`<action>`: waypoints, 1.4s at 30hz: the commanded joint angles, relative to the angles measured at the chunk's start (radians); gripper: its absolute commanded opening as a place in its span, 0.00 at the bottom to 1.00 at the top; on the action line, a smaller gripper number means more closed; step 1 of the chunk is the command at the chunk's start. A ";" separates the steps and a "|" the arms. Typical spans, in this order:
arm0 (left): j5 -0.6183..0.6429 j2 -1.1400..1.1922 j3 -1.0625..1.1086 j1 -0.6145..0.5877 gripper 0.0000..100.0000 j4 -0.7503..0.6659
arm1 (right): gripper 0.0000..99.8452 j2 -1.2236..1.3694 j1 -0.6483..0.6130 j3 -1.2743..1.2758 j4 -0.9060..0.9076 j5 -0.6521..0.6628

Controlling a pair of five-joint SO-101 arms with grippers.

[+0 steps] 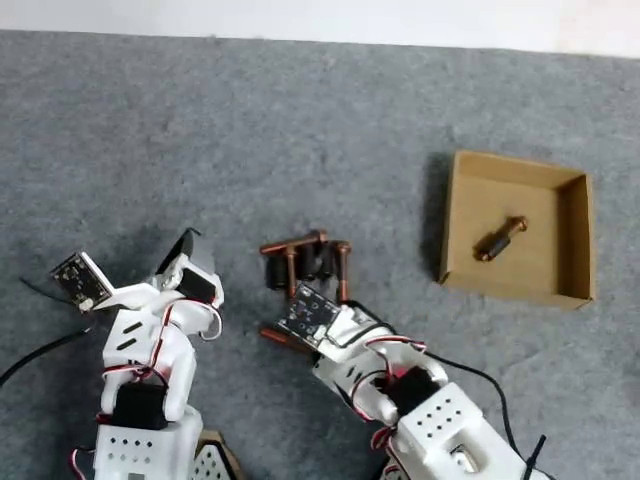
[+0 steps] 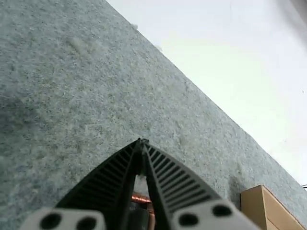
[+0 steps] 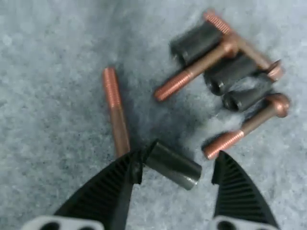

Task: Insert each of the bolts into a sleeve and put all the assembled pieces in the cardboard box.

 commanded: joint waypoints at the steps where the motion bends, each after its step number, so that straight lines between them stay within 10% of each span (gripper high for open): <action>1: -0.008 -0.015 -0.005 -0.013 0.01 -0.025 | 0.20 0.093 -0.010 -0.064 -0.001 0.015; 42: -0.008 -0.015 -0.007 -0.013 0.01 -0.025 | 0.20 0.538 -0.005 -0.179 0.021 0.215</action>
